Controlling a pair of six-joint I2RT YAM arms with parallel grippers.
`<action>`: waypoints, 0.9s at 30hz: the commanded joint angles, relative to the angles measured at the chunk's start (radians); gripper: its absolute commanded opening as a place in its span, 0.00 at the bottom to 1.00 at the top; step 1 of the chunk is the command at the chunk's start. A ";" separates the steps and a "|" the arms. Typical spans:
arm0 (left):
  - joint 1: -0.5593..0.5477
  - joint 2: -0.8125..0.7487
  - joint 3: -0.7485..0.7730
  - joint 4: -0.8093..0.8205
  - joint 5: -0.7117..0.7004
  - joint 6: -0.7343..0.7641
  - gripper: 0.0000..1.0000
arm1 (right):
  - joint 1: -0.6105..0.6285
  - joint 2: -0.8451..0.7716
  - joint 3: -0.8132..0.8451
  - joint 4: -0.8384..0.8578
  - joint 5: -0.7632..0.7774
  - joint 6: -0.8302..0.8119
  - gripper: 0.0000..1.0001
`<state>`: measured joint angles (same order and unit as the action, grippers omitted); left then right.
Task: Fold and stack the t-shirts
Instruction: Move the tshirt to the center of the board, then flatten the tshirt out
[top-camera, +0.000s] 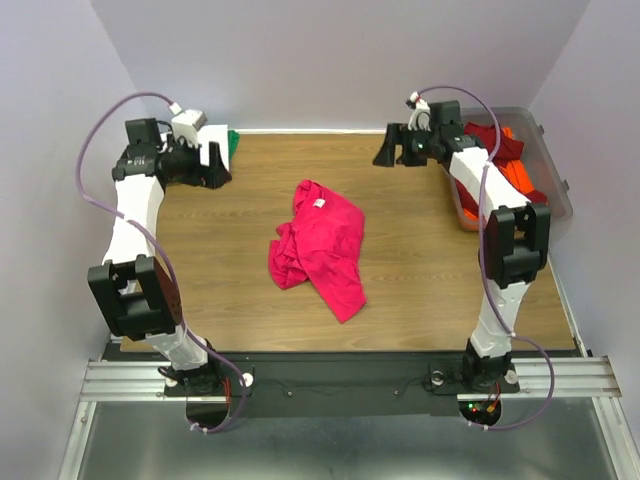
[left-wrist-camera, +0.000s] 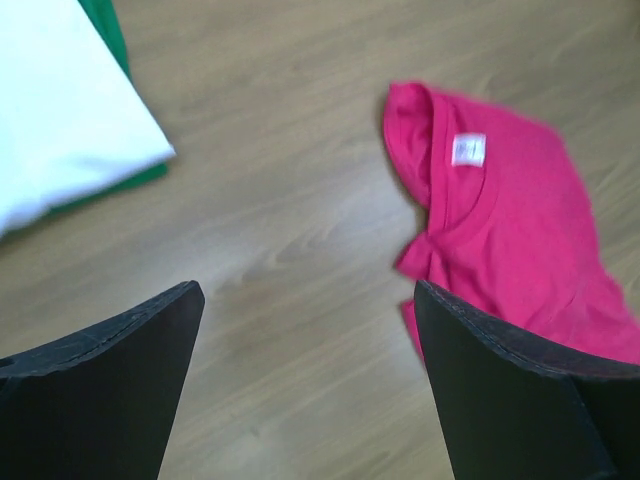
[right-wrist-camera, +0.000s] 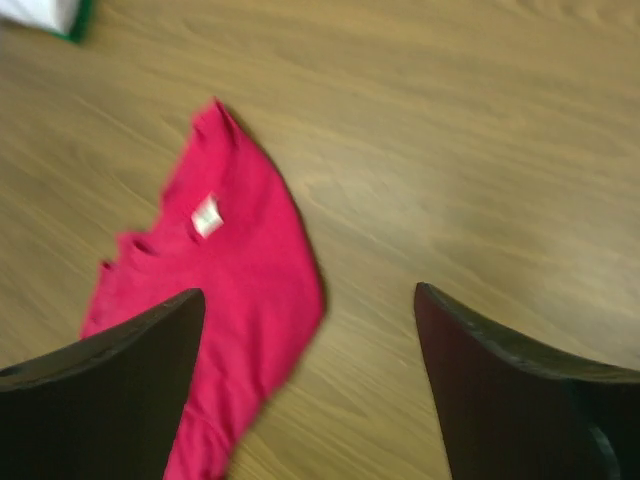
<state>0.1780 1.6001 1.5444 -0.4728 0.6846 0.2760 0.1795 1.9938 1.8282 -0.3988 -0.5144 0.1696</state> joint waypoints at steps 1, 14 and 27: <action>-0.032 -0.066 -0.108 -0.131 -0.011 0.260 0.95 | -0.041 -0.119 -0.055 -0.076 -0.010 -0.148 0.84; -0.250 -0.079 -0.342 -0.190 -0.088 0.382 0.74 | 0.237 -0.246 -0.354 -0.416 -0.124 -0.611 0.60; 0.061 0.020 -0.283 -0.173 0.106 0.160 0.79 | 0.670 -0.116 -0.343 -0.383 0.137 -0.570 0.52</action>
<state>0.2173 1.6470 1.2217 -0.6365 0.7341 0.4603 0.7891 1.8496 1.4826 -0.7757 -0.4824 -0.4068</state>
